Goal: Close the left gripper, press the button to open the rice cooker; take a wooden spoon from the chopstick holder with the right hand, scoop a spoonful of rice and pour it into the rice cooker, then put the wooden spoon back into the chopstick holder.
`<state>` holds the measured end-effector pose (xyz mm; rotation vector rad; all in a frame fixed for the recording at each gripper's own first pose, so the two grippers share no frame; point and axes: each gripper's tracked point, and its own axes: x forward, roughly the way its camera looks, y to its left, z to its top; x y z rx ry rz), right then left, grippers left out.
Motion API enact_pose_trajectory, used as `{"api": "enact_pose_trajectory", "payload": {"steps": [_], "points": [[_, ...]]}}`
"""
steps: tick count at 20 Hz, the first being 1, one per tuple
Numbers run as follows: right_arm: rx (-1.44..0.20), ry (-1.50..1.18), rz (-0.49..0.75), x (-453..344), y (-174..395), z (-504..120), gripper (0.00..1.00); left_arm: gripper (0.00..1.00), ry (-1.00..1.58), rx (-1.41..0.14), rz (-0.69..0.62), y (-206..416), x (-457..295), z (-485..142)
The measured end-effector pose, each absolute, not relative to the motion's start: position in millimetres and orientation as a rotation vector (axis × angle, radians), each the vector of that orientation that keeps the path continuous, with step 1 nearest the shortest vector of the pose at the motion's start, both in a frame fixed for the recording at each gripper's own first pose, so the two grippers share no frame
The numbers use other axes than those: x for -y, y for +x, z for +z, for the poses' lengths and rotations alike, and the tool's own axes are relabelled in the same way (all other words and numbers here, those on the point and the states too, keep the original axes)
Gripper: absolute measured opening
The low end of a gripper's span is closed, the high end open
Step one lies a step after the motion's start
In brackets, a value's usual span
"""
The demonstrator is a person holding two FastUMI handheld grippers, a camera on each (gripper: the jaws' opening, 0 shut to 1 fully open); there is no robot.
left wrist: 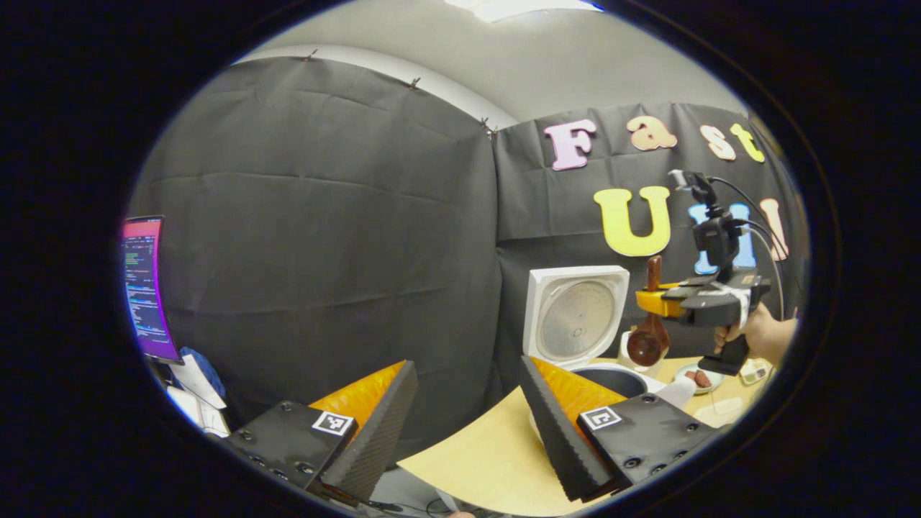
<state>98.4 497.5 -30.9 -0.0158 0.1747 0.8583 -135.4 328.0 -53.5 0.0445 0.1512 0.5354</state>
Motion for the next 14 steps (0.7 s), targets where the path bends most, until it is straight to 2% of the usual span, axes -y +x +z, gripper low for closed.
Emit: {"api": "enact_pose_trajectory", "payload": {"steps": [5,14], "points": [[-0.187,0.074,0.738,-407.2,128.7,-3.9,0.07,0.98,0.039,-0.125,0.471,-103.0,-296.1,-44.1],[-0.227,0.12,0.501,-242.7,159.4,-20.7,0.06,1.0,0.059,-0.082,0.363,-51.7,-224.5,-22.0]]}}
